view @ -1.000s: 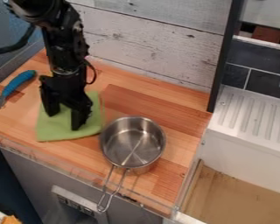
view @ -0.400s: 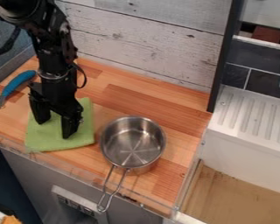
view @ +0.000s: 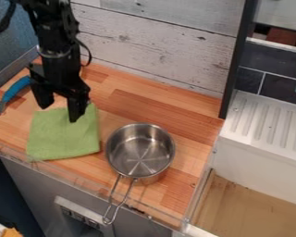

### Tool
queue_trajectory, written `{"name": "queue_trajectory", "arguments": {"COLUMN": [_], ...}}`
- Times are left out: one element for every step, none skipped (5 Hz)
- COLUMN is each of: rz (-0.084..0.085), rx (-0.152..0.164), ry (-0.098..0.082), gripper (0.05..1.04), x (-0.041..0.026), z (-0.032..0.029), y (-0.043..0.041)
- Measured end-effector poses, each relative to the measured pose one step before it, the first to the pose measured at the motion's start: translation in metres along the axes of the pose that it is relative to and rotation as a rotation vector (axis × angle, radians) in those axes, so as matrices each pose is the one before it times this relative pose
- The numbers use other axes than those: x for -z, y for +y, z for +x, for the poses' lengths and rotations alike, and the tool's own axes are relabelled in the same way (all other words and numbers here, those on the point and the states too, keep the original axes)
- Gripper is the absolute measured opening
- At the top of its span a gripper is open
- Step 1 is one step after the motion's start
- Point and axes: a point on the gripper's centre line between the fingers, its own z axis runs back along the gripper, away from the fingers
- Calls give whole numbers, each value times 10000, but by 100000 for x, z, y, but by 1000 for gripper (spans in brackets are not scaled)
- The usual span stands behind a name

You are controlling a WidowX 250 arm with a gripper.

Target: Move the green cloth to the middle lower side of the table

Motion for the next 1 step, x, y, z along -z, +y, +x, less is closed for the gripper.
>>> {"name": "queue_trajectory", "arguments": {"rz": [43], "rx": [175], "ry": [-551], "gripper": [999], "x": [-2162], "z": [396], "y": [186]}}
